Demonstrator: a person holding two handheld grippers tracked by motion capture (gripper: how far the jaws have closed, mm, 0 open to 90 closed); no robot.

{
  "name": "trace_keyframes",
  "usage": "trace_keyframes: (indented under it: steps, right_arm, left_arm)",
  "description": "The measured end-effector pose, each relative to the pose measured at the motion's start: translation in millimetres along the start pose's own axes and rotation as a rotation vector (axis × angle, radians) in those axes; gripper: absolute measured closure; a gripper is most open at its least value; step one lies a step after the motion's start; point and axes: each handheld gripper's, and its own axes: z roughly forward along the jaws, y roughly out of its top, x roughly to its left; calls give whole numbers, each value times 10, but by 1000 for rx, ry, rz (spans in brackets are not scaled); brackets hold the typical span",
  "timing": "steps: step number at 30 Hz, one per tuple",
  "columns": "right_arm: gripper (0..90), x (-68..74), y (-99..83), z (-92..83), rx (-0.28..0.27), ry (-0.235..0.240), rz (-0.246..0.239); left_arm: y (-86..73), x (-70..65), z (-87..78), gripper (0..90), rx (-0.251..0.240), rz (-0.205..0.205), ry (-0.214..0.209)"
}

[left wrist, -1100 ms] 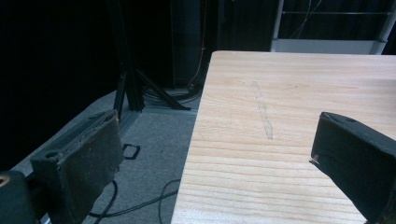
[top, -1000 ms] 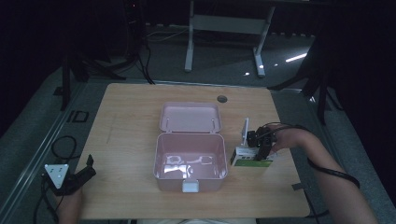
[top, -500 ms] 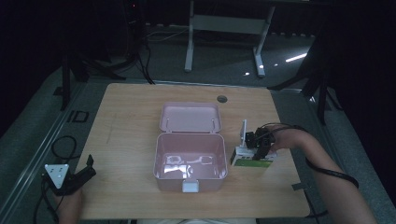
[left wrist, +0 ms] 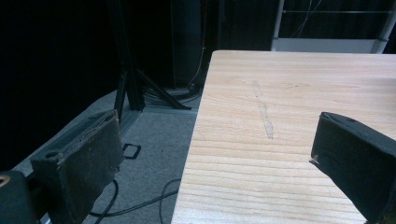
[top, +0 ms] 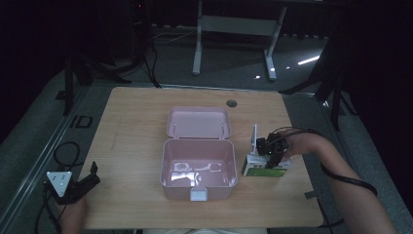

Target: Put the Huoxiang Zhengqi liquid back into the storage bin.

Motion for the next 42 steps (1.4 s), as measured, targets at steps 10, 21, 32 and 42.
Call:
trace_keyframes:
  steps: [10, 21, 32, 42]
  right_arm:
    - [618, 57, -7, -187, 9, 3, 13]
    - [618, 108, -26, -373, 7, -2, 20]
    - [618, 161, -31, -640, -7, -19, 28]
    - [618, 227, -35, -885, 9, -36, 39]
  left_arm:
    - [0, -1, 0, 24, 0, 1, 0]
    - [0, 0, 1, 24, 1, 0, 2]
    - [1, 0, 1, 24, 2, -2, 3]
    - [1, 4, 1, 24, 1, -5, 2]
